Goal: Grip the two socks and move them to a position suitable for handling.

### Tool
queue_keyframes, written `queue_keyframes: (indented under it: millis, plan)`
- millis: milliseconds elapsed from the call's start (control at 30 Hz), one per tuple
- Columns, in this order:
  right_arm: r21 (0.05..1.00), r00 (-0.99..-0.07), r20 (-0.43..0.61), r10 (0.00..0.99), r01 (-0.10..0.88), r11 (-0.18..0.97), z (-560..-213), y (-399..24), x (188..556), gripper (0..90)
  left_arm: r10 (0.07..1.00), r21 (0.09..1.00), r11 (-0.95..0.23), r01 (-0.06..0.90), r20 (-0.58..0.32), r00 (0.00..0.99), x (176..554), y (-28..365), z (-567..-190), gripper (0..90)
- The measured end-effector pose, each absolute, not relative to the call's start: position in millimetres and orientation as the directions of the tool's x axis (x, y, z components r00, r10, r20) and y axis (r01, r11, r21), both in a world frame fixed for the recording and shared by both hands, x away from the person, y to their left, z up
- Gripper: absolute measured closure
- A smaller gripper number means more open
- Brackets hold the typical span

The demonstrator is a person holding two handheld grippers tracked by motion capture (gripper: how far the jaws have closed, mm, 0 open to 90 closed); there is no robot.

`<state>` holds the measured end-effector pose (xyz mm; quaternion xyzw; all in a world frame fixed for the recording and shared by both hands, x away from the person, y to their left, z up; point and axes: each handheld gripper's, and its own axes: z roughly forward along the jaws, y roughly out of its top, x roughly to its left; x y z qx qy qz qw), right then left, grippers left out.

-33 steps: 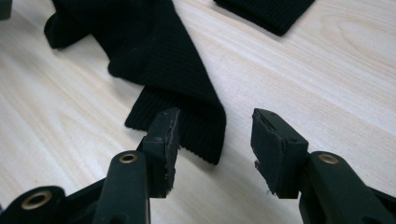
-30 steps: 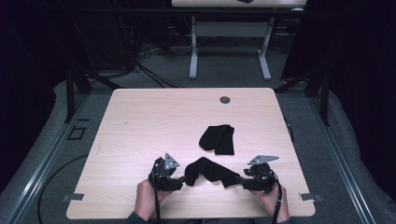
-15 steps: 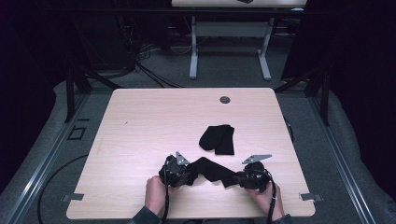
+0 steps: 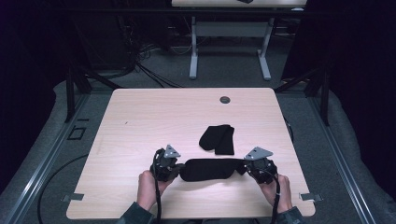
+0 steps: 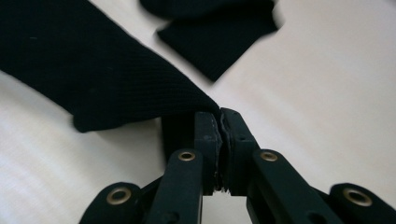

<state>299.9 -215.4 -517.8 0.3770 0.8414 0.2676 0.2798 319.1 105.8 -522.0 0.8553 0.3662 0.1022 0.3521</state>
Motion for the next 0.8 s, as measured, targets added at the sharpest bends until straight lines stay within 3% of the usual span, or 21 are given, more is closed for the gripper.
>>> queue_keyframes:
  millis: [100,167,300,433,567,667,800]
  plan:
    - [0.667,-0.608,-0.34,0.717,0.381,0.64,-507,-211,289,83.2,0.693,0.648,-0.506,0.569,-0.087,0.715,317,113,-522,88.4]
    - [0.618,-0.708,-0.256,0.658,0.404,0.675,-514,-206,283,72.4,0.697,0.605,-0.527,0.596,-0.093,0.711,316,121,-533,85.6]
    - [0.533,-0.812,-0.092,0.577,0.45,0.717,-541,-207,273,56.6,0.743,0.563,-0.495,0.661,-0.119,0.658,313,140,-554,57.6]
    - [0.601,-0.773,0.006,0.634,0.509,0.616,-534,-224,277,51.5,0.797,0.608,-0.438,0.662,-0.078,0.599,313,150,-552,35.0]
    - [0.637,-0.716,0.039,0.697,0.555,0.535,-534,-223,291,48.2,0.812,0.648,-0.433,0.627,-0.021,0.583,316,148,-552,26.8]
    - [0.615,-0.686,0.029,0.727,0.585,0.528,-546,-214,303,45.0,0.815,0.649,-0.443,0.619,0.004,0.58,320,143,-559,20.4]
    - [0.6,-0.672,0.004,0.74,0.594,0.536,-559,-205,310,43.9,0.815,0.644,-0.462,0.61,0.035,0.579,323,139,-565,18.4]
